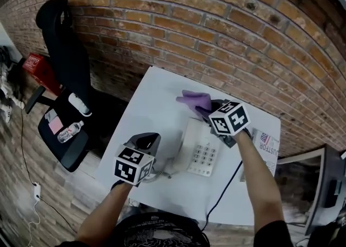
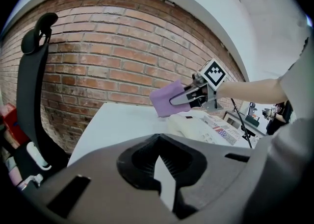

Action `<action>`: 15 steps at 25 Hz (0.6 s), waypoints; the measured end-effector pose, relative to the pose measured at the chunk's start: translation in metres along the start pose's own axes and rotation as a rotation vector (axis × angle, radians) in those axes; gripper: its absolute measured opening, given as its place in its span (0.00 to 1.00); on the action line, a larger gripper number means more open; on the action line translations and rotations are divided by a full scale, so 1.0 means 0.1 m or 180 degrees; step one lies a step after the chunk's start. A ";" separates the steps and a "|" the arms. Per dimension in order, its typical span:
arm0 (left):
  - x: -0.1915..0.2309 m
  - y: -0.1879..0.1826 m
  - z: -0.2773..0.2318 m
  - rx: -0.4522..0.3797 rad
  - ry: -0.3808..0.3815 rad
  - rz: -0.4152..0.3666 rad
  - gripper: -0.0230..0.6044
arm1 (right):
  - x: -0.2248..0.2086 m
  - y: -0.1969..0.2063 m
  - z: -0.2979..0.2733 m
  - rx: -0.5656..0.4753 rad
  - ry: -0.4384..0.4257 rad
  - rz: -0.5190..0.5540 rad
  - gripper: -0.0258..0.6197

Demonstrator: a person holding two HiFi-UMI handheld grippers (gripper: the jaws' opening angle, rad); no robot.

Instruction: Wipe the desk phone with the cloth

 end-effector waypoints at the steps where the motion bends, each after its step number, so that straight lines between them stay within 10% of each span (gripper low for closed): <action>1: 0.03 0.00 -0.01 0.0009 -0.0040 0.0005 0.04 | -0.03 0.00 -0.07 0.0022 -0.0096 0.0016 0.11; 15: 0.13 0.08 -0.09 0.0094 -0.0265 0.0089 0.04 | -0.17 0.15 -0.41 0.0146 -0.0863 -0.0219 0.11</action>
Point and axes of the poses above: the fingertips, and each gripper's own axes: z backward along the fingers, x to its left, y out of its underside, the point moved 10 cm from there along z, backward along the fingers, and after that the axes turned 8 degrees about z, right-handed, at the moved point
